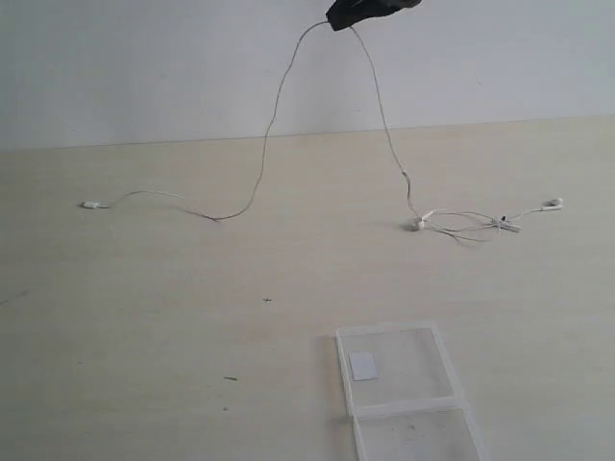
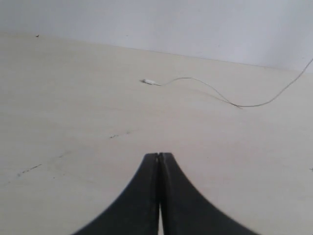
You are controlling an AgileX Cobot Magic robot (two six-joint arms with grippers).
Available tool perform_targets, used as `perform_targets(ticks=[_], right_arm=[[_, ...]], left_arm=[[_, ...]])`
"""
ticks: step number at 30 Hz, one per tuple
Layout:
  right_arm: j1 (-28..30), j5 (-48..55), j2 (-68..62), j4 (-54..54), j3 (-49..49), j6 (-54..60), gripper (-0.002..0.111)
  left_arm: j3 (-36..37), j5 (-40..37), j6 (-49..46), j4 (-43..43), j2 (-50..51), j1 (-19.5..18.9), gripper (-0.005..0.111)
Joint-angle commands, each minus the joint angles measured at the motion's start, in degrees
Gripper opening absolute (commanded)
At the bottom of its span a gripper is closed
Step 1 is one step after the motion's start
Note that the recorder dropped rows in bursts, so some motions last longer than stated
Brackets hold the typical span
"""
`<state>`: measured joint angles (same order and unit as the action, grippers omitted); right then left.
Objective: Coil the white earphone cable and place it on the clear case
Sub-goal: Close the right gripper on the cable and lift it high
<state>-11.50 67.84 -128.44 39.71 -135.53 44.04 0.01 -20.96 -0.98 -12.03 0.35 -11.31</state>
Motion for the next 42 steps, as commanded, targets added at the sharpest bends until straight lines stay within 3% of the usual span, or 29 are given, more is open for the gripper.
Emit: perform_targets(ticks=[1,14,23,32,42], right_arm=[[2.4,1.43,5.09,0.62,-0.25,-0.75,0.0],[7.04,2.12,15.42,-6.62,8.67,-3.05,0.0],[12.8,2.12,26.49,-1.74,9.46,-3.26,0.0],[12.8,2.12,37.93,2.41,9.46,-3.23,0.0],[12.8,2.12,41.01,7.37,9.46,-3.38,0.0]], left_arm=[[-0.01,0.22,-0.25,0.07,-0.35,-0.11,0.0],[-0.01,0.22,-0.25,0.07,-0.35,-0.11,0.0],[-0.01,0.22,-0.25,0.07,-0.35,-0.11,0.0],[-0.01,0.22,-0.25,0.07,-0.35,-0.11,0.0],[-0.01,0.22,-0.26,0.07,-0.35,0.55,0.0]])
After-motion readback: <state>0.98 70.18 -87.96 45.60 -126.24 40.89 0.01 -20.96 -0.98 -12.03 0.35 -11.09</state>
